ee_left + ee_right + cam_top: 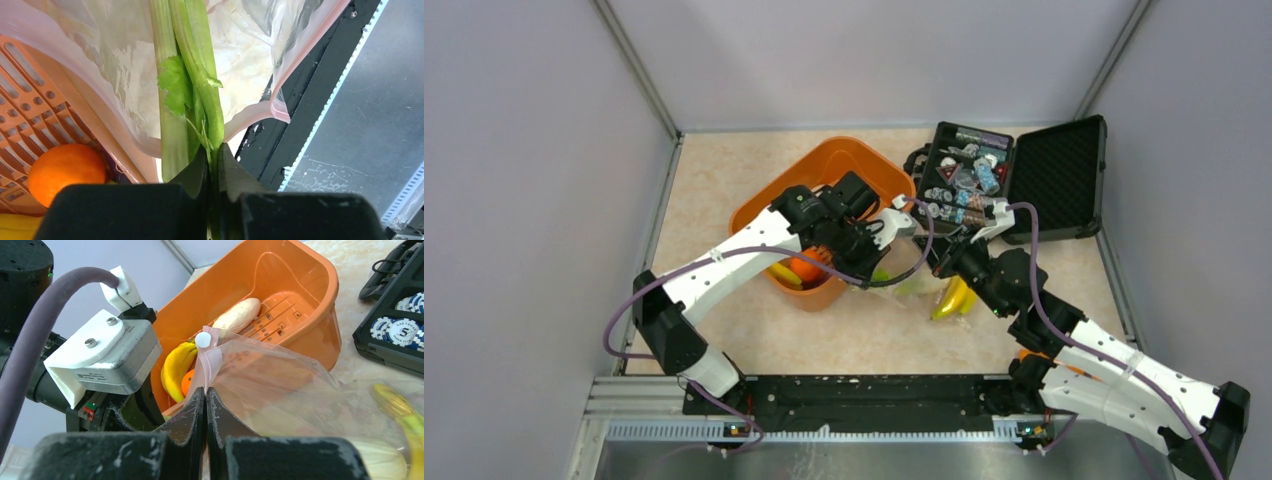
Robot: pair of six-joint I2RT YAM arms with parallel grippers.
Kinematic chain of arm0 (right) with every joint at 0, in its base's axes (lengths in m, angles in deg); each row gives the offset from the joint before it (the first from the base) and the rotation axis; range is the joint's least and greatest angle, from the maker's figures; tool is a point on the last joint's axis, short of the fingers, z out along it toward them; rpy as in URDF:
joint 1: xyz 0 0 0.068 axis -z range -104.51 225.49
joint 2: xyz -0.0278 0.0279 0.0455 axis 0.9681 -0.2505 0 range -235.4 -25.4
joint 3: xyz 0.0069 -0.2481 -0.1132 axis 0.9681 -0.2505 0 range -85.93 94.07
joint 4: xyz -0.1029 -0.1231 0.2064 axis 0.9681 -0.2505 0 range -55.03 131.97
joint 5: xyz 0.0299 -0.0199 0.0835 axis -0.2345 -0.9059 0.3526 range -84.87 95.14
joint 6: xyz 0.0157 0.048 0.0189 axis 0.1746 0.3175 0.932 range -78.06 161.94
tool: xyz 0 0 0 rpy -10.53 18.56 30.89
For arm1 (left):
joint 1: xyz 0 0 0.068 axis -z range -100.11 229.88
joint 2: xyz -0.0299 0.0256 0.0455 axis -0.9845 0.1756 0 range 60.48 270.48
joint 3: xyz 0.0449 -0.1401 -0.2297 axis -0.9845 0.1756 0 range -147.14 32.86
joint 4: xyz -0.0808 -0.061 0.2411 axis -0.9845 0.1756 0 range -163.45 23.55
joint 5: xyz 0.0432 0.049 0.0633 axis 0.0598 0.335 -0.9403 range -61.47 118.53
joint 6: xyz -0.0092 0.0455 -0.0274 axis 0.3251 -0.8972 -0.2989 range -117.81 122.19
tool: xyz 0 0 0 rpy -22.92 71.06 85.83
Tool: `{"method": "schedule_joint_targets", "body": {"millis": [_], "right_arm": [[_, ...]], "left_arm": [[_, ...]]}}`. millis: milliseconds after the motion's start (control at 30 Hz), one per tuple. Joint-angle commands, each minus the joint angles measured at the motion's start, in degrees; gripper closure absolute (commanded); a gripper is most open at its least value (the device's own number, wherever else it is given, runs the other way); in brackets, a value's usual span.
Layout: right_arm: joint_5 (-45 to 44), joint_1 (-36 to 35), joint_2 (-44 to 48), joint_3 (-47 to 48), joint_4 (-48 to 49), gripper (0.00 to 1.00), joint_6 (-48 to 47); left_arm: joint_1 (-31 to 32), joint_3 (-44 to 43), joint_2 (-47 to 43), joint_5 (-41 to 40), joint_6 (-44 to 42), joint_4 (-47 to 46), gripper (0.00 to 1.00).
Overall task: Place the food in the zip-top bag and seal the zipper
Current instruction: Adjust the fake vegetable in the zipper food storage bag.
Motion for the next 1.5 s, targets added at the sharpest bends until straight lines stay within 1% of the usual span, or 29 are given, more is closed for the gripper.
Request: {"method": "schedule_joint_targets", "body": {"millis": [0,67,200,333,467,633,767,867,900,1033,1167,1233,1333,1467], "right_arm": [[-1.5,0.1,1.5,0.1,0.9,1.0,0.7],[-1.5,0.0,1.7,-0.2,0.9,1.0,0.6],[-0.7,0.1,1.9,-0.6,1.0,1.0,0.6],[-0.3,0.0,2.2,-0.6,0.4,1.0,0.8],[-0.6,0.1,2.4,-0.6,0.5,1.0,0.9],[-0.1,0.1,1.8,-0.3,1.5,1.0,0.8],[0.3,0.0,1.6,-0.3,2.2,1.0,0.9],[0.5,0.1,1.2,-0.3,2.6,1.0,0.8],[0.6,0.1,1.0,-0.2,2.7,1.0,0.8],[0.7,0.0,0.4,-0.4,3.4,1.0,0.9],[0.4,0.1,0.3,-0.6,4.4,1.0,1.1],[0.0,0.1,0.3,-0.8,4.9,1.0,1.4],[-0.5,0.0,0.3,-1.1,5.6,1.0,1.5],[-0.3,0.0,0.1,-1.9,7.9,1.0,1.6]], "left_arm": [[0.0,-0.3,-2.5,-2.6,1.7,-3.7,1.0],[-0.1,1.3,-4.9,-4.0,3.8,-8.1,1.0],[-0.6,5.3,-10.5,-10.3,12.0,-19.1,1.0],[-1.9,7.6,-15.2,-15.4,15.5,-23.7,1.0],[-2.7,10.0,-18.7,-16.6,18.3,-27.6,1.0],[-2.7,16.4,-22.8,-18.6,24.2,-35.5,1.0],[-2.6,24.6,-26.3,-18.1,32.4,-47.1,1.0],[-2.6,29.6,-28.5,-19.5,38.0,-54.4,1.0],[-2.5,30.5,-29.0,-19.1,39.0,-56.2,1.0],[-2.2,29.9,-29.1,-19.2,41.4,-57.8,1.0],[-1.6,30.2,-29.2,-19.9,42.8,-62.5,1.0],[-1.2,30.7,-28.5,-19.2,44.5,-66.1,1.0],[-0.3,31.8,-25.7,-18.5,47.6,-67.6,1.0],[1.3,36.8,-23.7,-17.7,54.0,-78.0,1.0]]}}
